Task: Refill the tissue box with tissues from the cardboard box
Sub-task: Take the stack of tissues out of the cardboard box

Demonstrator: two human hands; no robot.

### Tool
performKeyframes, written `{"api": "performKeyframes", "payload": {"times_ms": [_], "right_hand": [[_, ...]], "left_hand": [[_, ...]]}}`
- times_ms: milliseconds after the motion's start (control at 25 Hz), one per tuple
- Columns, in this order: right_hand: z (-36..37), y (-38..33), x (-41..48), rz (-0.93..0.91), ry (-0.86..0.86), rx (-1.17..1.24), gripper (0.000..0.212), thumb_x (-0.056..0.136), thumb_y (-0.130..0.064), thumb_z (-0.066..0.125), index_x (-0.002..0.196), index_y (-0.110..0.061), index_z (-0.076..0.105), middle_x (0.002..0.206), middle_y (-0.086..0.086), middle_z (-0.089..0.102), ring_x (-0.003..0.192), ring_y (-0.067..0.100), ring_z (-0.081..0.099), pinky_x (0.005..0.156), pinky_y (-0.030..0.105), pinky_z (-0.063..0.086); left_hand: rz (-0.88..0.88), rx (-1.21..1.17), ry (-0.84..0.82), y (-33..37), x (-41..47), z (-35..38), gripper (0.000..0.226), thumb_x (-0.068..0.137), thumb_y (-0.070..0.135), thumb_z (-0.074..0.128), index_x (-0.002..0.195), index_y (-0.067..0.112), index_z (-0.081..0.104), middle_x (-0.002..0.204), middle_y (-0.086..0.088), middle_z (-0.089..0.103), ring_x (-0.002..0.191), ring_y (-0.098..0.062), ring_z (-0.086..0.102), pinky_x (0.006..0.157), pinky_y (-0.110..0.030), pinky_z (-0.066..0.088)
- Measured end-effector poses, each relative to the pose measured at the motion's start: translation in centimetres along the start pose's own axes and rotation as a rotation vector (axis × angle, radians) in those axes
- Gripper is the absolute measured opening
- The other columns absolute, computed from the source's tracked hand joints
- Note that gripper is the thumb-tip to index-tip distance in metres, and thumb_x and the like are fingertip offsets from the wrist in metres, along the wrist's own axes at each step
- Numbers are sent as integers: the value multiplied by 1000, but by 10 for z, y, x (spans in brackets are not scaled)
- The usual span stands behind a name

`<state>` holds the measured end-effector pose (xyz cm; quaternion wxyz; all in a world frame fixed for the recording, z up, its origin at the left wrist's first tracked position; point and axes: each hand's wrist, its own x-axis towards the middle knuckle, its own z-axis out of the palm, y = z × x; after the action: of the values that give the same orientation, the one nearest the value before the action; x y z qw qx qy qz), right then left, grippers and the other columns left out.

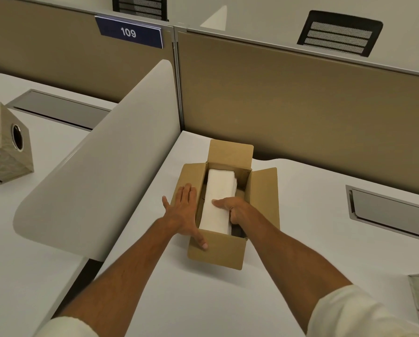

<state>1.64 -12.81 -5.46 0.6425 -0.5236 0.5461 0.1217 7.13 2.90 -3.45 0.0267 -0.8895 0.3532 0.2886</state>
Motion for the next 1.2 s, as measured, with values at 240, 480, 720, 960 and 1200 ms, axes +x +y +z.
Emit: {"api": "performKeyframes", "payload": {"times_ms": [240, 480, 720, 960, 1200], "right_hand": [[-8, 10, -10, 0, -53, 180, 44, 62, -10, 87, 93, -3, 57, 97, 13, 63, 72, 26, 59, 64, 40, 52], [-4, 8, -23, -93, -66, 244, 66, 60, -7, 88, 118, 2, 57, 117, 19, 63, 97, 31, 63, 77, 43, 54], [-4, 10, -26, -136, -63, 270, 66, 60, -9, 89, 117, 2, 58, 117, 19, 65, 90, 29, 63, 68, 37, 53], [-1, 11, -30, -201, -41, 326, 77, 58, -15, 90, 122, -2, 49, 121, 18, 61, 106, 34, 62, 95, 51, 51], [-14, 1, -52, -299, -79, 363, 73, 62, -20, 88, 121, -11, 46, 116, 12, 62, 97, 27, 62, 83, 46, 53]], "left_hand": [[8, -42, 0, 3, -2, -1, 162, 39, 70, 82, 147, 13, -25, 159, -7, -26, 146, -33, -22, 115, -64, 10], [-3, 2, 27, 4, -3, -1, 163, 37, 72, 81, 147, 13, -24, 160, -7, -25, 147, -34, -21, 114, -65, 9], [-11, 16, 35, 6, -4, -1, 162, 38, 72, 80, 148, 13, -23, 160, -8, -25, 147, -34, -20, 114, -65, 8], [-23, 46, 46, 6, -4, -2, 161, 39, 74, 79, 148, 13, -22, 160, -8, -22, 147, -35, -18, 113, -66, 9], [-27, 31, 44, 7, -5, -2, 160, 39, 75, 78, 148, 15, -23, 160, -8, -23, 147, -35, -19, 114, -66, 4]]}}
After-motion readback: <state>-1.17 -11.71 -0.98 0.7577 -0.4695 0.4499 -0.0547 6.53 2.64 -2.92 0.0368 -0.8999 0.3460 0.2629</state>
